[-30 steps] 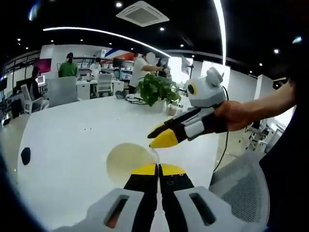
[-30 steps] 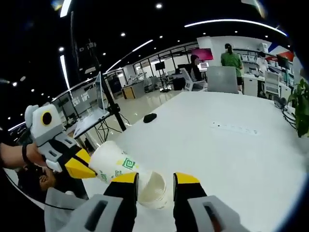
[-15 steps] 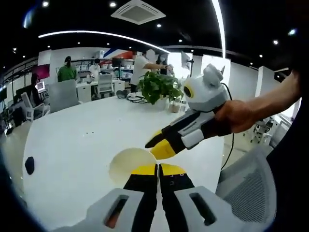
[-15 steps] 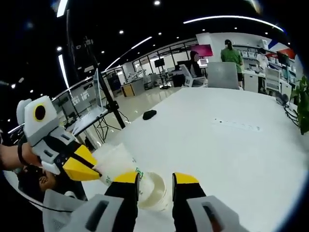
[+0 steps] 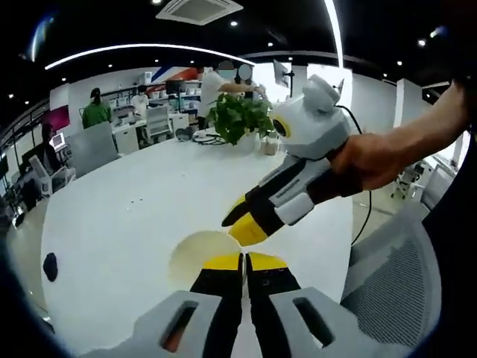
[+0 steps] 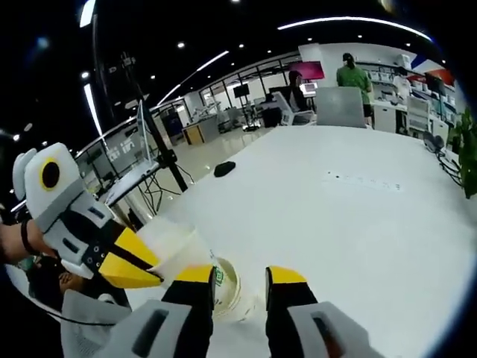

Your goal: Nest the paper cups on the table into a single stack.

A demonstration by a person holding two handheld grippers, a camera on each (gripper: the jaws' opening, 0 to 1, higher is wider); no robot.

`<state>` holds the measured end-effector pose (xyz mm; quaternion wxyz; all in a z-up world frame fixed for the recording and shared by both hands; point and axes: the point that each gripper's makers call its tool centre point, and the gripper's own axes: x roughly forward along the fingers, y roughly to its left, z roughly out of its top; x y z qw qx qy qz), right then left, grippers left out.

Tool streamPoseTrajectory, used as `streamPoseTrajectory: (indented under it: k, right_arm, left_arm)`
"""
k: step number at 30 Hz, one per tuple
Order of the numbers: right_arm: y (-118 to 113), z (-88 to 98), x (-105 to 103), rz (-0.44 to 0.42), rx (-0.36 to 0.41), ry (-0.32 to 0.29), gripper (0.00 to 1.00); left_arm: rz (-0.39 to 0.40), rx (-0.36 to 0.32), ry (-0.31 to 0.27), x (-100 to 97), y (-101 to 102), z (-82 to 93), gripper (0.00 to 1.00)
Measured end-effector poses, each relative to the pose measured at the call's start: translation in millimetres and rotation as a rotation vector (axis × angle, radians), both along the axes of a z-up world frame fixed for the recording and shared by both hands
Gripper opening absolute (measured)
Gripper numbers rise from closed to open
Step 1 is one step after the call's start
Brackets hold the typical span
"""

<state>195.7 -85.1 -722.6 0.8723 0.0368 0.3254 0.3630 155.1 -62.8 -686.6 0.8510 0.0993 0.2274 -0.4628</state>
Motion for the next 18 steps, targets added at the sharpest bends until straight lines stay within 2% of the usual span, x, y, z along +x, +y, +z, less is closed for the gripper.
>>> streamPoseTrajectory:
  k: [9,18]
  right_arm:
    - [-7.6,-3.8,3.4,-0.014,-0.001,0.012,0.25]
    - [-18.6,-10.8,-3.4,-0.028,-0.028,0.026,0.25]
  left_arm:
    - [0.002,-0.004,0.029,-1.4,-7.4,-6.3,0.0]
    - [0.002,0.001,0.071,-2.8,-12.0,-19.3,0.0]
